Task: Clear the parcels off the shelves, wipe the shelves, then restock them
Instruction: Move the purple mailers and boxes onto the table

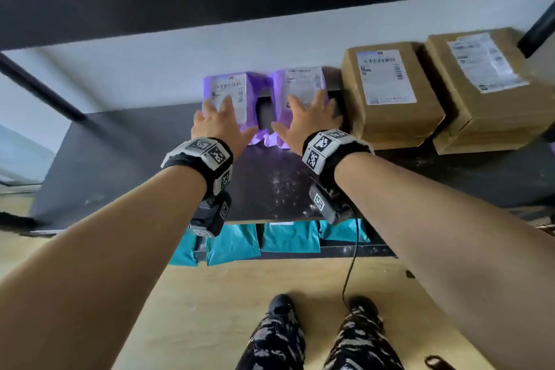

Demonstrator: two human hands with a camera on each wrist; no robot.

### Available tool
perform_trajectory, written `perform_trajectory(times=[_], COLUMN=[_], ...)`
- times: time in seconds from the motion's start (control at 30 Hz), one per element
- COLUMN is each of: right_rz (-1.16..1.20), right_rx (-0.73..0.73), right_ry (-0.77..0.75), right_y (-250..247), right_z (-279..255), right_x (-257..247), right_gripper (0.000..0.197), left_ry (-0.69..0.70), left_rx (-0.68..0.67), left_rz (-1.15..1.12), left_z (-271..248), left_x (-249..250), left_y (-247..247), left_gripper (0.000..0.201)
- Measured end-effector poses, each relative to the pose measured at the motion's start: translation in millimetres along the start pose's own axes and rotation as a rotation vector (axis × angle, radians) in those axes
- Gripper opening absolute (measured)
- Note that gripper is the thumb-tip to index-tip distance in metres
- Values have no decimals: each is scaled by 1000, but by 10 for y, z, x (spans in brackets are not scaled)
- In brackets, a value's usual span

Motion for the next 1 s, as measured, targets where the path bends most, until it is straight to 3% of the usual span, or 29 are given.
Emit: perform_trajectory(times=[0.17, 0.43, 0.77, 1.0], right_rz=[-2, -10, -148, -207], right_rx=[-2, 101, 118, 127], right_ry=[108, 94, -13, -111], right_y=[89, 20, -107, -171], right_z=[92, -102, -602, -1146], right_x=[-49, -142, -207, 91], right_gripper=[71, 62, 55, 54], left_ry=[-25, 35, 103, 63], left_rx=[-79, -19, 83, 167], left_rz=[-23, -150, -154, -148], left_z=[278, 209, -398, -1077], left_x=[-57, -129, -208, -2], left_y=[89, 70, 71, 174], left_gripper=[96, 67, 59, 59])
Point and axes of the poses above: each hand's wrist, its own z-axis towards the middle knuckle, its own y-axis out of the palm, x = y × z, the point moved 5 cm from there along z, towards the middle knuckle, and after that the axes turned 12 degrees about -x, right-handed, at the moved point
